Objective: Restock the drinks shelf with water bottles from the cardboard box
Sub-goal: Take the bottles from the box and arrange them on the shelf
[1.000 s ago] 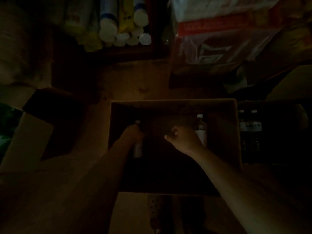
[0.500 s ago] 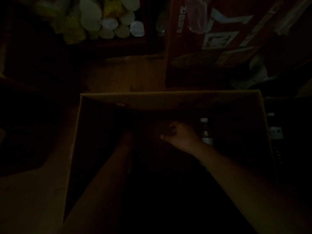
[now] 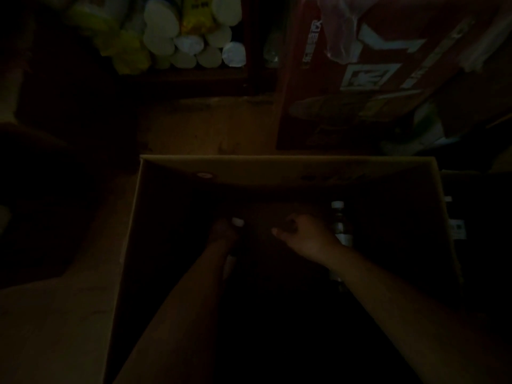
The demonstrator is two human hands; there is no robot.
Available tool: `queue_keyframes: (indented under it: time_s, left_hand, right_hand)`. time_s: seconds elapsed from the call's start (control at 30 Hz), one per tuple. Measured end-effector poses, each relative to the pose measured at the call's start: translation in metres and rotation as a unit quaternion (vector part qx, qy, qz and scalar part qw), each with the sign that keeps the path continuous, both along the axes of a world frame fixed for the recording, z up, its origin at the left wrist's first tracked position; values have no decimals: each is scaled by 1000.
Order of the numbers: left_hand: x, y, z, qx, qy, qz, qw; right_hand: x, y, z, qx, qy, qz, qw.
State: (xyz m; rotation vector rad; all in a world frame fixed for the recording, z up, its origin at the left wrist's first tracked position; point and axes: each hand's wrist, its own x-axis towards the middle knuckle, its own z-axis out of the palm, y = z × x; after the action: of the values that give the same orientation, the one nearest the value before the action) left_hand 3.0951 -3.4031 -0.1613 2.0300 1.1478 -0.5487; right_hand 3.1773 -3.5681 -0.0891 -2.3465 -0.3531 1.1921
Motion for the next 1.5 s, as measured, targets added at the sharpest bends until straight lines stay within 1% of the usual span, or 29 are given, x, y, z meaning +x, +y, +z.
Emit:
queue_keyframes:
  time_s: [0.1,0.23,0.27,0.4,0.5,0.57,0.6,0.67,0.73,0.8,0.87,0.97,1.1,1.17,1.2,1.3,1.37,1.4,1.5]
  left_hand:
    - [-4,0,37,-14,-10,-20,1000]
    - [9,-2,111,41,-52,-26,997]
    - [15,-4,130,41,-73,-29,996]
    - [35,-13,219,-10,-166,-37,985]
    - [55,-16,293,-9,-194,-51,980]
    - [71,-22,354,-51,-216,-43,974]
    - [80,-26,385,-68,-236,-40,969]
    - [101,-35,449,-69,-271,-67,958]
    - [126,-47,511,-85,-291,-93,949]
    - [147,-63,572,-122,-306,-110,938]
    - [165,-83,634,-171,-338,-141,914]
    - [183,-123,724,-237,-378,-217,868]
    - [200,-184,820,-296,-404,-261,825]
    - [210,-218,858,-315,-410,-273,812]
    - [213,-237,876,-320,-412,-285,804]
    - [217,-296,923,-343,-417,-311,782]
    - [216,-339,949,-374,-419,-333,758]
    - [214,-361,962,-389,-418,-346,744]
    - [203,-432,997,-418,-411,-388,711]
  right_hand:
    - [-4,1,25,8,1,-6,1000]
    - [-4,7,77,4,-24,-22,999]
    - [-3,8,94,3,-26,-30,999]
    - [3,0,170,24,-24,-68,997]
    - [6,-19,225,52,8,-119,992]
    - [12,-38,269,85,16,-164,983]
    - [13,-47,296,105,24,-186,977]
    - [18,-62,354,129,23,-217,967]
    - [29,-80,400,144,21,-220,965]
    - [37,-97,447,162,28,-215,963]
    - [46,-113,504,194,36,-233,952]
    - [61,-152,578,243,35,-278,929]
    - [67,-216,658,278,-17,-311,909]
    - [67,-249,693,289,-48,-328,898]
    - [66,-266,711,290,-65,-340,892]
    - [61,-320,757,277,-120,-324,897]
    - [53,-356,786,254,-150,-329,897]
    - [49,-375,798,249,-169,-342,890]
    - [32,-433,830,193,-247,-370,875]
